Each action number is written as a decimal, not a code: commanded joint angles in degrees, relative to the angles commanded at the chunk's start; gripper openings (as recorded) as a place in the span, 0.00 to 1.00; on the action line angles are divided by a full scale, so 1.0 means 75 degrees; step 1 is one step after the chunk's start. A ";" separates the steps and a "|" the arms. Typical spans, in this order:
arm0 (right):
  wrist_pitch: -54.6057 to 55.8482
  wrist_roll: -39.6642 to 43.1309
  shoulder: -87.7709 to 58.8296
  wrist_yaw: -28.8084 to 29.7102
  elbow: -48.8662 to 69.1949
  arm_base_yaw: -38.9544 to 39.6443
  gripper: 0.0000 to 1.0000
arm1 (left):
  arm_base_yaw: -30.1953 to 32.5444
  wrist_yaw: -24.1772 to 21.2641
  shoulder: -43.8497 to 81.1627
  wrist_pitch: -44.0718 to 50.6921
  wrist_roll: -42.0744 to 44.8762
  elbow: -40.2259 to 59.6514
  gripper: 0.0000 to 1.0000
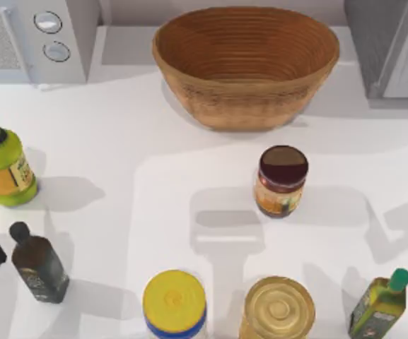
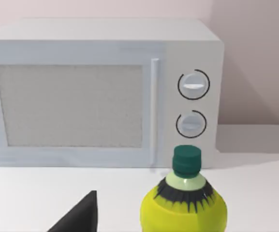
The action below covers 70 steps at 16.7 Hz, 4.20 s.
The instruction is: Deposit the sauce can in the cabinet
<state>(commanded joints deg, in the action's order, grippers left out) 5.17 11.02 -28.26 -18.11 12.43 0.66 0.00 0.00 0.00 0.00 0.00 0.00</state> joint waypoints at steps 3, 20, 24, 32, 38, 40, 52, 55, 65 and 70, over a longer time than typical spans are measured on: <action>0.0377 0.0803 -0.2075 -0.1320 0.0906 0.0048 1.00 | 0.0000 0.0000 0.0000 0.0000 0.0000 0.0000 1.00; 0.2348 0.5005 -1.3064 -0.8229 0.5646 0.0299 1.00 | 0.0000 0.0000 0.0000 0.0000 0.0000 0.0000 1.00; 0.2451 0.5226 -1.3651 -0.8593 0.5896 0.0313 1.00 | 0.0000 0.0000 0.0000 0.0000 0.0000 0.0000 1.00; 0.2984 0.4779 -1.3767 -0.8551 0.5899 0.0372 1.00 | 0.0000 0.0000 0.0000 0.0000 0.0000 0.0000 1.00; 0.5487 0.2848 -1.4261 -0.8197 0.5841 0.0821 1.00 | 0.0000 0.0000 0.0000 0.0000 0.0000 0.0000 1.00; 0.6336 0.2162 -1.4355 -0.7984 0.5769 0.1069 1.00 | 0.0000 0.0000 0.0000 0.0000 0.0000 0.0000 1.00; 0.7380 0.1264 -1.4438 -0.7565 0.5649 0.1523 0.70 | 0.0000 0.0000 0.0000 0.0000 0.0000 0.0000 1.00; 0.7380 0.1264 -1.4438 -0.7565 0.5649 0.1523 0.47 | 0.0000 0.0000 0.0000 0.0000 0.0000 0.0000 1.00; 0.7380 0.1264 -1.4438 -0.7565 0.5649 0.1523 0.00 | 0.0000 0.0000 0.0000 0.0000 0.0000 0.0000 1.00; 0.7382 0.1257 -1.4428 -0.7563 0.5655 0.1498 0.00 | 0.0000 0.0000 0.0000 0.0000 0.0000 0.0000 1.00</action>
<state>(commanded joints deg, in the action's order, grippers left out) 60.53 20.44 -136.48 -74.83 54.84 11.89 0.00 0.00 0.00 0.00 0.00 0.00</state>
